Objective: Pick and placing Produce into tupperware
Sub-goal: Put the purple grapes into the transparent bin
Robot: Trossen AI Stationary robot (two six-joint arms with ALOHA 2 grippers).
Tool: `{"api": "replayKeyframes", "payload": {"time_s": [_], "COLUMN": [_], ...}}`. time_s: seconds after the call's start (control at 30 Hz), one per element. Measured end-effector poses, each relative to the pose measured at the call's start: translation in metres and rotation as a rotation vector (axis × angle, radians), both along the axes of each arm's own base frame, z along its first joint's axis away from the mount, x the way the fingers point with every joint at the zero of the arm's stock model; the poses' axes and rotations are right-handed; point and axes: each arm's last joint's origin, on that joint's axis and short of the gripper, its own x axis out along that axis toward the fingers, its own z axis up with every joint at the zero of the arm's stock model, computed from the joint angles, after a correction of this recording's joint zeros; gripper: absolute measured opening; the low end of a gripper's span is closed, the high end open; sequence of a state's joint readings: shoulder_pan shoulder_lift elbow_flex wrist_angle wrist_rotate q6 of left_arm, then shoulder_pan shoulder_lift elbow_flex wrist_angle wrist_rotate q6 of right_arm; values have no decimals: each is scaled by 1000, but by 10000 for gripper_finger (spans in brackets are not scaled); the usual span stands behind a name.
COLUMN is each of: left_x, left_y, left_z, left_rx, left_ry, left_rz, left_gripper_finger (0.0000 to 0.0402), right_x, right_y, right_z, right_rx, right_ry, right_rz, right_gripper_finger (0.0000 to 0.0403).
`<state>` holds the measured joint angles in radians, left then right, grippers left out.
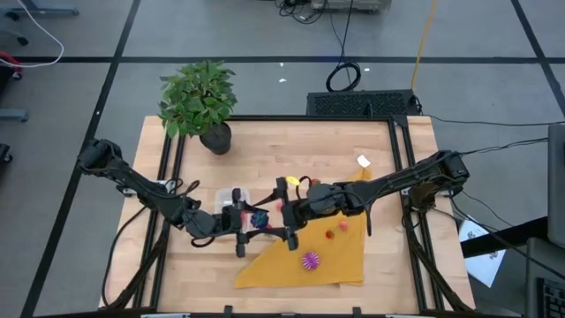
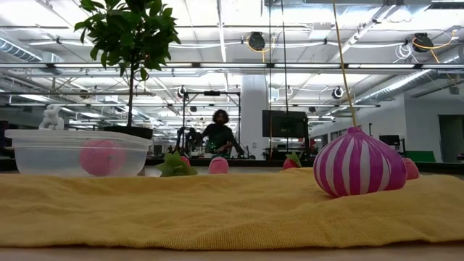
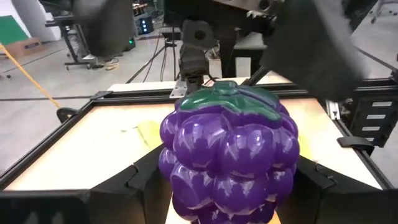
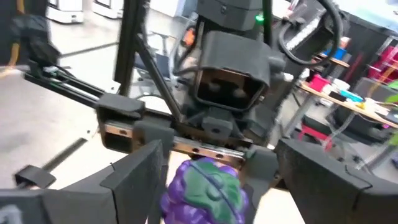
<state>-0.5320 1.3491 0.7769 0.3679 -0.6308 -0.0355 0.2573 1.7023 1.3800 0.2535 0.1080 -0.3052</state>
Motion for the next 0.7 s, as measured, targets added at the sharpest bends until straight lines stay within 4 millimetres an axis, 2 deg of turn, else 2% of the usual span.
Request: {"api": "replayKeyframes", "payload": {"time_s": [0.27,0.43,0.7], "left_x": [-10,-26,-60], "left_y": [-3,-8,-20], "left_z": [1,6,-1], "left_rx": [16,26,11], "left_ry": [21,38,78], "left_rz": [69,104,253], "left_gripper_finger": [225,225,225], "right_x": [-3,-9,-12], "right_y": [-2,-3,0], "right_z": [2,10,9], "right_rx": [-19,-16,-17], "right_ry": [11,9,42], "right_rz": [-28,-41,-44], "right_gripper_finger": [309,309,309]}}
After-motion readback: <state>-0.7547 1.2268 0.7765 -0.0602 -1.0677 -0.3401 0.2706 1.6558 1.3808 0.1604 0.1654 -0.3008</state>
